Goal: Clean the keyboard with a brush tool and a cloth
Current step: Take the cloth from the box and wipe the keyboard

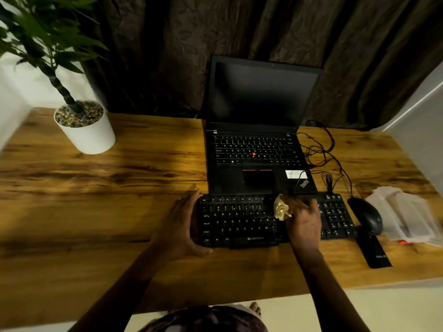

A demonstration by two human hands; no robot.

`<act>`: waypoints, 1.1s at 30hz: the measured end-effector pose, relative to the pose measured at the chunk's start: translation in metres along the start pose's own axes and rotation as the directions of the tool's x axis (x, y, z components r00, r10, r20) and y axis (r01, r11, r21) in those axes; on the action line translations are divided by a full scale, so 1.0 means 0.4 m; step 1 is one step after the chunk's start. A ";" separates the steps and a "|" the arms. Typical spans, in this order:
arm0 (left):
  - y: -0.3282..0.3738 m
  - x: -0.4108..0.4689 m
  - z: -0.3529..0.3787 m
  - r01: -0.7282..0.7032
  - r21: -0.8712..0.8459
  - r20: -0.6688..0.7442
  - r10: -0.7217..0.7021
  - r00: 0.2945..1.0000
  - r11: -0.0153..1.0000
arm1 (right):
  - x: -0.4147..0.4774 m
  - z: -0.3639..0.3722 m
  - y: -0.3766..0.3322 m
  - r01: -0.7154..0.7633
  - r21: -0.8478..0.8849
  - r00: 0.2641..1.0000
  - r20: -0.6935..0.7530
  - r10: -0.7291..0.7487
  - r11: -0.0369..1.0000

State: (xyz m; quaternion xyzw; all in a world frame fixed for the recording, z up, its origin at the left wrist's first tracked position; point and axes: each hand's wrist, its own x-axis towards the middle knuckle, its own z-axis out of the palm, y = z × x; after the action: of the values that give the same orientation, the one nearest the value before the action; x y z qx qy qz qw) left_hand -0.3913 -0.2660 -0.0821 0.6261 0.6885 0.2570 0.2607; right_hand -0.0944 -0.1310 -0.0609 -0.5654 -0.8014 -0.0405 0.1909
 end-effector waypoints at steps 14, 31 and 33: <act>-0.006 0.000 0.003 0.023 0.008 0.020 -0.024 1.000 1.000 | 0.005 -0.019 0.016 -0.105 -0.016 0.994 -0.027 0.104 0.994; -0.010 0.003 0.007 0.017 0.020 0.013 -0.017 1.000 1.000 | -0.040 -0.020 -0.029 -0.067 0.103 0.996 -0.046 0.072 0.992; -0.010 0.001 0.007 0.022 0.013 0.015 -0.022 1.000 1.000 | -0.047 -0.027 -0.017 -0.033 0.102 0.998 -0.042 0.038 0.994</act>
State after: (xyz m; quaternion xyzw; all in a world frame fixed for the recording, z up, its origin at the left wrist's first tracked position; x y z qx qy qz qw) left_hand -0.3924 -0.2658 -0.0870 0.6220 0.6950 0.2449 0.2647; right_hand -0.0922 -0.1533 -0.0565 -0.5682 -0.7878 -0.0088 0.2376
